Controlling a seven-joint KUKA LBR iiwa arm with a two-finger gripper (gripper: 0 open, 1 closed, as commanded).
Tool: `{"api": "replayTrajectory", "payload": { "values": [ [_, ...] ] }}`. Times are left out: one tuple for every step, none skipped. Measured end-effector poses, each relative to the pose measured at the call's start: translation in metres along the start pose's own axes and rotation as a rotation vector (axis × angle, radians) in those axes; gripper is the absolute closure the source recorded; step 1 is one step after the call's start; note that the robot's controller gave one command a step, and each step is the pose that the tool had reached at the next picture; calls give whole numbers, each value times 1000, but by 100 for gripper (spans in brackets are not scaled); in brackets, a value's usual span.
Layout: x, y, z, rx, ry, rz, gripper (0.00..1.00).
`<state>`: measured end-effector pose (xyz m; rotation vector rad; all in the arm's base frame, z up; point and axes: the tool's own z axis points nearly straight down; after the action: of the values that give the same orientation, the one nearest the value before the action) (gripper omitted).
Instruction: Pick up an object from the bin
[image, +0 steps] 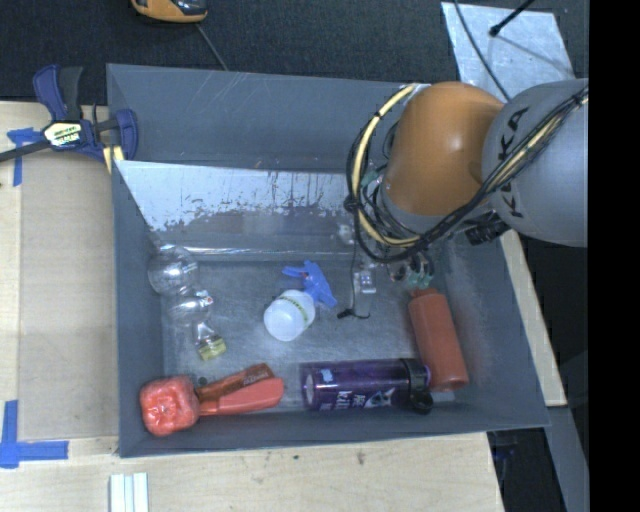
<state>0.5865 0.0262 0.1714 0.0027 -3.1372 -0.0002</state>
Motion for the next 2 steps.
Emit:
{"api": "replayTrajectory", "payload": {
  "values": [
    [-1, 0, -5, 0, -8, 0, 0],
    [-15, 20, 54, 1, -10, -128, 0]
  ]
}}
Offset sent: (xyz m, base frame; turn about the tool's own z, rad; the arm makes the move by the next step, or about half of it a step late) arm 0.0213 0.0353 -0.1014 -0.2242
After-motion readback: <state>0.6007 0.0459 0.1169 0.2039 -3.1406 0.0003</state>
